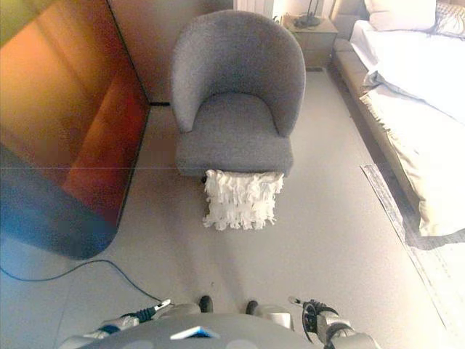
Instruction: Pick up the cushion and take it to the sofa
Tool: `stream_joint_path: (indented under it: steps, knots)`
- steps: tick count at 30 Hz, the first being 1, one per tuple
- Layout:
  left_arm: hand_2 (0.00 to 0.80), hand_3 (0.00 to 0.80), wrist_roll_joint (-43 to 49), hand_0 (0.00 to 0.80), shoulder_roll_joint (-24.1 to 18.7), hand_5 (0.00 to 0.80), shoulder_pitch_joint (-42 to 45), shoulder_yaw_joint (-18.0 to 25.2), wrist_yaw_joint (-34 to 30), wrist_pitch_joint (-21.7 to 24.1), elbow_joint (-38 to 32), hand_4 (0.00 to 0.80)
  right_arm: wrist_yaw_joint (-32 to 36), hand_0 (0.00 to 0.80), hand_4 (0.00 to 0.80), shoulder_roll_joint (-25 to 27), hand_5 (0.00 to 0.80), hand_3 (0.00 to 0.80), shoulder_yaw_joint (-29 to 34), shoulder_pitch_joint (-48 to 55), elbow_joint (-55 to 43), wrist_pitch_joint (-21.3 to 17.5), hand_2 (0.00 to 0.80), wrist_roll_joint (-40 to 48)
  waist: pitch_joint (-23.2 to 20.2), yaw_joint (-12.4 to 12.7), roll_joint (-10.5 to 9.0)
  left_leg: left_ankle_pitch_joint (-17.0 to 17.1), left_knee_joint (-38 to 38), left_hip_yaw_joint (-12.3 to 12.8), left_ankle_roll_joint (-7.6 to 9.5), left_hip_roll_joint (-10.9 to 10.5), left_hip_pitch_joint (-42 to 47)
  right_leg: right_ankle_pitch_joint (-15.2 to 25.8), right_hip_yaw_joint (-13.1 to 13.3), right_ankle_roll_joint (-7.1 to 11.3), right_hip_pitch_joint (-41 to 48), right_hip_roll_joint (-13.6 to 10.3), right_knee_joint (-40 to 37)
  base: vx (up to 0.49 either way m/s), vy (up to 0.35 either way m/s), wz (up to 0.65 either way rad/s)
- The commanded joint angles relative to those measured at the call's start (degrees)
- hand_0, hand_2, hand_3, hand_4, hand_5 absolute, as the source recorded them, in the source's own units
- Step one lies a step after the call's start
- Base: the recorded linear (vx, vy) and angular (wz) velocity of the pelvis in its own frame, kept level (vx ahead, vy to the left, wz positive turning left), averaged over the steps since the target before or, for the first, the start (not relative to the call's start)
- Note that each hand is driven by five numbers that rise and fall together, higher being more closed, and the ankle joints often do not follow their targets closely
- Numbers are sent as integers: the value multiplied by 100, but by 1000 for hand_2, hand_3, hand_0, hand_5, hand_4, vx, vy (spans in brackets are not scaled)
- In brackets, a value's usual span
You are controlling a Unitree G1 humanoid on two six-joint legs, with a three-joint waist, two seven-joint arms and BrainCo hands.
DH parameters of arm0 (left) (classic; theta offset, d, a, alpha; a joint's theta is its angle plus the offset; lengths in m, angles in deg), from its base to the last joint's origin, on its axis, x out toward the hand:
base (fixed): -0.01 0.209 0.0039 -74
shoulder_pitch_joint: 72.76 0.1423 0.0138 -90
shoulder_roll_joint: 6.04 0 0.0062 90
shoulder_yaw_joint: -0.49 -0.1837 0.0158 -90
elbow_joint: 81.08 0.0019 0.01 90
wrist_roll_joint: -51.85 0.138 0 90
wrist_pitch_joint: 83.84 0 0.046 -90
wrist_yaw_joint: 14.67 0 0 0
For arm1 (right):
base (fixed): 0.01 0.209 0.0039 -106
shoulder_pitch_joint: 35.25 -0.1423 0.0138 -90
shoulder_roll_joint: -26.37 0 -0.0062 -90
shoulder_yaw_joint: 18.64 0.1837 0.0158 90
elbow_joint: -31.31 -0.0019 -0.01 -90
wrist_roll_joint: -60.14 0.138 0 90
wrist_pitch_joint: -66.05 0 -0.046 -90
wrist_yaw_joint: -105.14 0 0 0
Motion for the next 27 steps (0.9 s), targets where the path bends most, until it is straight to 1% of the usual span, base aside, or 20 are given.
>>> stream_joint_path:
  steps: [1, 9, 14, 17, 23, 27]
  knots:
    - [0, 0, 22, 0, 90, 0, -288, -116, -38, -21, 364, 0, 14, 0, 0, -39, 0, 0, -23, -322, 268, -117, 0, -71, 69, 39, 22, -457, 58, 221, 172, -85, 206, 112, -15, 406, -99, -300, 10, 0, 0, 0]
    - [0, 0, 82, 0, 93, 0, -267, -128, -40, -42, 400, 0, 28, 0, 0, -48, 0, 0, -14, -310, 282, -124, 0, -57, 56, 38, 21, -476, 72, 228, 163, -67, 225, 89, -28, 391, -79, -292, 10, 0, 0, 0]
    - [0, 0, 129, 0, 103, 0, -262, -121, 9, -136, 411, 0, 4, 0, 0, -72, 0, 0, -32, -293, 300, -123, 0, -66, 34, 30, 20, -490, 66, 225, 157, -58, 265, 61, -40, 379, -41, -276, 10, 33, -22, 0]
    - [0, 0, 179, 0, 92, 0, -254, -143, -18, -159, 424, 0, 5, 0, 0, -65, 0, 0, -68, -314, 288, -120, 0, -65, 43, 28, 12, -498, 78, 226, 161, -47, 265, 48, -9, 357, -36, -241, 10, 22, -48, 0]
    - [0, 0, 164, 0, 50, 0, -254, -120, 137, -87, 423, 0, 16, 0, 0, -59, 0, 0, -94, -315, 299, -107, 0, -94, 52, 41, -29, -506, 82, 144, 154, -21, 282, 9, 65, 310, -19, -150, 10, 20, -107, 0]
    - [0, 0, 220, 0, 38, 0, -243, -69, 205, -104, 412, 0, 88, 0, 0, -41, 0, 0, -110, -305, 314, -148, 0, -102, 39, 50, -64, -538, 229, 85, 111, 28, 254, -15, 112, 249, -1, -81, 12, 23, -160, 0]
